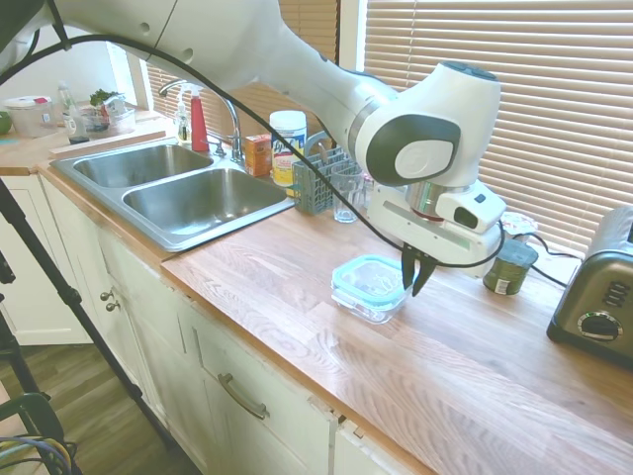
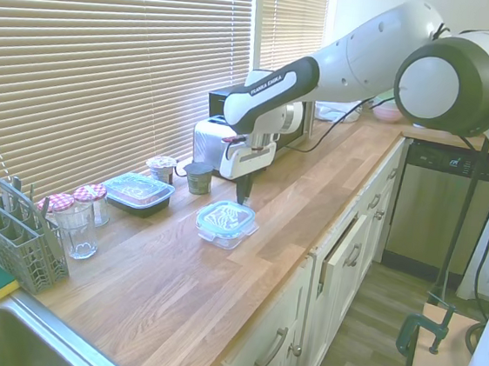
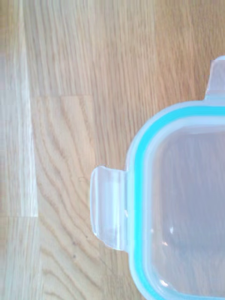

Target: Cover the lid of the food container

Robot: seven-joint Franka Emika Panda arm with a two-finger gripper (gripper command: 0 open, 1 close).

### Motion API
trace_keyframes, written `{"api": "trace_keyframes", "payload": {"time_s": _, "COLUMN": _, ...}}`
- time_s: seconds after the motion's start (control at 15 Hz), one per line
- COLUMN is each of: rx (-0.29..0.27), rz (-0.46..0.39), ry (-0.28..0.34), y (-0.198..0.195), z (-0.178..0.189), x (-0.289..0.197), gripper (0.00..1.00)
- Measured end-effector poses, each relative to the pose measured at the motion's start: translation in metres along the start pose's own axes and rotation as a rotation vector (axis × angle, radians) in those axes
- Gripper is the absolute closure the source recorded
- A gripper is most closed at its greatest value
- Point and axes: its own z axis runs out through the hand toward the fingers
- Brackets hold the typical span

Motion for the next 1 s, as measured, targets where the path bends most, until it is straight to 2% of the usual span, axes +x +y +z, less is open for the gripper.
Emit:
{"api": "trace_keyframes", "payload": {"time_s": 0.6, "rx": 0.019, "rz": 0.001, "ry": 0.036, "y": -0.001, "z": -0.011, "x": -0.002, "gripper": 0.00}}
{"api": "trace_keyframes", "payload": {"time_s": 0.8, "rx": 0.039, "rz": -0.002, "ry": 0.069, "y": 0.003, "z": -0.032, "x": -0.027, "gripper": 0.00}}
{"api": "trace_keyframes", "payload": {"time_s": 1.0, "rx": 0.042, "rz": -0.033, "ry": 0.108, "y": 0.006, "z": -0.052, "x": -0.075, "gripper": 0.00}}
